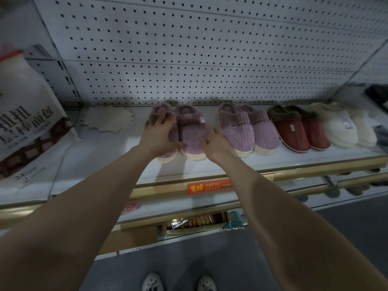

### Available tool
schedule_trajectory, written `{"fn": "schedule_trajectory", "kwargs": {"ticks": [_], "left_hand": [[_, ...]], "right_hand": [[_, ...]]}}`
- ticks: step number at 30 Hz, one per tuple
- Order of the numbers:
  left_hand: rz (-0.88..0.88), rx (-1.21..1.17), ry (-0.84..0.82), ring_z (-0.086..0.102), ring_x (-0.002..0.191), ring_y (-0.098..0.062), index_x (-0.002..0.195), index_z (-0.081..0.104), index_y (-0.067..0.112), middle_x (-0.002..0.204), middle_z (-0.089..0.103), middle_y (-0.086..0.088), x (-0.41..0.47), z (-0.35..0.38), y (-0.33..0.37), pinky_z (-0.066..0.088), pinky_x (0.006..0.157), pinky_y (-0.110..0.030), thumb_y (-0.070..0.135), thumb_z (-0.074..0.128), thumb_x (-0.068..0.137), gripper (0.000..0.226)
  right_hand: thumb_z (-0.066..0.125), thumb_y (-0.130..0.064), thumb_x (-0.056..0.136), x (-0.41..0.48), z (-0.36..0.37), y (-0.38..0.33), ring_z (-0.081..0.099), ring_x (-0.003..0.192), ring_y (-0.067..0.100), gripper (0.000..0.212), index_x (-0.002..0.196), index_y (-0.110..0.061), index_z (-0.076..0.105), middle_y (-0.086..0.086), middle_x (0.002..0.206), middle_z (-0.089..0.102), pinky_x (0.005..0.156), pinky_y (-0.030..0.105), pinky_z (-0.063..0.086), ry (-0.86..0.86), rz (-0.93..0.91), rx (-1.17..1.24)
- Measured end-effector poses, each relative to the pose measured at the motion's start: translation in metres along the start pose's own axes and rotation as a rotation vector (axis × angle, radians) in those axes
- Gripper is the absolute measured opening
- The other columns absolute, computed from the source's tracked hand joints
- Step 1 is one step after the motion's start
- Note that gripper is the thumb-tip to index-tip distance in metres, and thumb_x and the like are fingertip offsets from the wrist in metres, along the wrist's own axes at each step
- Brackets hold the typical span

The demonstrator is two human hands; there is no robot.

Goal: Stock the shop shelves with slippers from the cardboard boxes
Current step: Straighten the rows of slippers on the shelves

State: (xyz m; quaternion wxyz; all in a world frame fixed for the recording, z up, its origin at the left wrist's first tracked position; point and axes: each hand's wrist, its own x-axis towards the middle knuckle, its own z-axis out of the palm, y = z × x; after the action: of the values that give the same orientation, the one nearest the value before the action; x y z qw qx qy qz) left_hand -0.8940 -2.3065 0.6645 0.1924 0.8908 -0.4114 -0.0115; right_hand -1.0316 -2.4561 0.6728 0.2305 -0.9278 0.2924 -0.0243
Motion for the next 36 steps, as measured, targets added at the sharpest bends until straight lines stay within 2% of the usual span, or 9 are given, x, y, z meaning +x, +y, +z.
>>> {"fn": "schedule_trajectory", "kwargs": {"ticks": [4,7,9,12,16,20,28,33,36], "left_hand": [[0.040,-0.023,-0.006,0.025,0.140,-0.040,0.147,0.029,0.031,0.155,0.027,-0.012,0.001,-0.002,0.016,0.027,0.112,-0.054,0.062,0.068,0.065,0.096],[0.091,-0.050,0.007,0.034,0.136,-0.036,0.143,0.038,0.030,0.153,0.033,-0.009,-0.003,-0.007,0.040,0.036,0.107,-0.045,0.052,0.067,0.072,0.080],[0.143,-0.054,-0.007,0.039,0.133,-0.032,0.138,0.045,0.024,0.148,0.040,-0.007,-0.004,-0.007,0.058,0.038,0.104,-0.040,0.049,0.066,0.078,0.069],[0.162,-0.116,-0.053,0.042,0.132,-0.033,0.135,0.048,0.021,0.145,0.045,-0.009,-0.004,-0.002,0.091,0.041,0.103,-0.044,0.056,0.060,0.076,0.069],[0.232,-0.159,-0.047,0.050,0.125,-0.031,0.142,0.046,0.019,0.140,0.052,-0.010,-0.009,0.007,0.150,0.042,0.098,-0.037,0.039,0.069,0.084,0.065],[0.270,-0.138,-0.068,0.051,0.125,-0.030,0.140,0.049,0.021,0.141,0.054,-0.007,-0.014,0.022,0.217,0.044,0.097,-0.037,0.038,0.067,0.086,0.060],[0.382,-0.261,-0.049,0.055,0.121,-0.024,0.134,0.055,0.025,0.134,0.059,-0.002,-0.038,0.076,0.380,0.045,0.098,-0.039,0.034,0.070,0.083,0.054],[0.441,-0.298,-0.075,0.054,0.122,-0.021,0.133,0.056,0.027,0.134,0.059,0.001,-0.052,0.111,0.488,0.042,0.099,-0.034,0.030,0.071,0.083,0.052],[0.480,-0.329,-0.124,0.056,0.119,-0.023,0.133,0.056,0.027,0.133,0.059,-0.002,-0.055,0.133,0.544,0.044,0.099,-0.035,0.027,0.069,0.085,0.050]], "right_hand": [[0.041,-0.029,0.104,-0.010,-0.014,0.012,0.038,0.138,0.033,0.054,0.155,-0.022,0.024,0.011,0.157,0.030,0.106,0.041,0.036,0.054,0.009,0.002],[0.043,-0.032,0.103,-0.021,-0.026,0.024,0.033,0.143,0.031,0.054,0.154,-0.020,0.027,0.010,0.159,0.028,0.110,0.041,0.033,0.103,0.019,-0.009],[0.044,-0.033,0.103,-0.031,-0.036,0.033,0.039,0.138,0.032,0.054,0.153,-0.021,0.030,0.010,0.157,0.032,0.106,0.041,0.037,0.120,0.028,-0.026],[0.046,-0.031,0.102,-0.047,-0.052,0.050,0.046,0.131,0.034,0.054,0.153,-0.020,0.031,0.011,0.153,0.038,0.101,0.042,0.042,0.147,0.041,-0.044],[0.050,-0.027,0.101,-0.075,-0.076,0.087,0.049,0.126,0.036,0.053,0.151,-0.017,0.034,0.013,0.149,0.042,0.098,0.040,0.042,0.192,0.038,-0.040],[0.051,-0.025,0.100,-0.109,-0.107,0.138,0.047,0.131,0.032,0.053,0.150,-0.018,0.036,0.012,0.150,0.041,0.101,0.036,0.039,0.234,0.064,-0.045],[0.049,-0.024,0.100,-0.193,-0.175,0.279,0.044,0.132,0.034,0.054,0.152,-0.019,0.034,0.012,0.153,0.037,0.103,0.041,0.040,0.265,0.144,-0.079],[0.049,-0.024,0.100,-0.247,-0.218,0.365,0.049,0.128,0.033,0.051,0.149,-0.020,0.038,0.011,0.147,0.044,0.101,0.039,0.042,0.310,0.184,-0.083],[0.051,-0.017,0.098,-0.273,-0.238,0.409,0.049,0.127,0.032,0.052,0.149,-0.019,0.039,0.010,0.146,0.046,0.100,0.037,0.041,0.335,0.213,-0.067]]}}
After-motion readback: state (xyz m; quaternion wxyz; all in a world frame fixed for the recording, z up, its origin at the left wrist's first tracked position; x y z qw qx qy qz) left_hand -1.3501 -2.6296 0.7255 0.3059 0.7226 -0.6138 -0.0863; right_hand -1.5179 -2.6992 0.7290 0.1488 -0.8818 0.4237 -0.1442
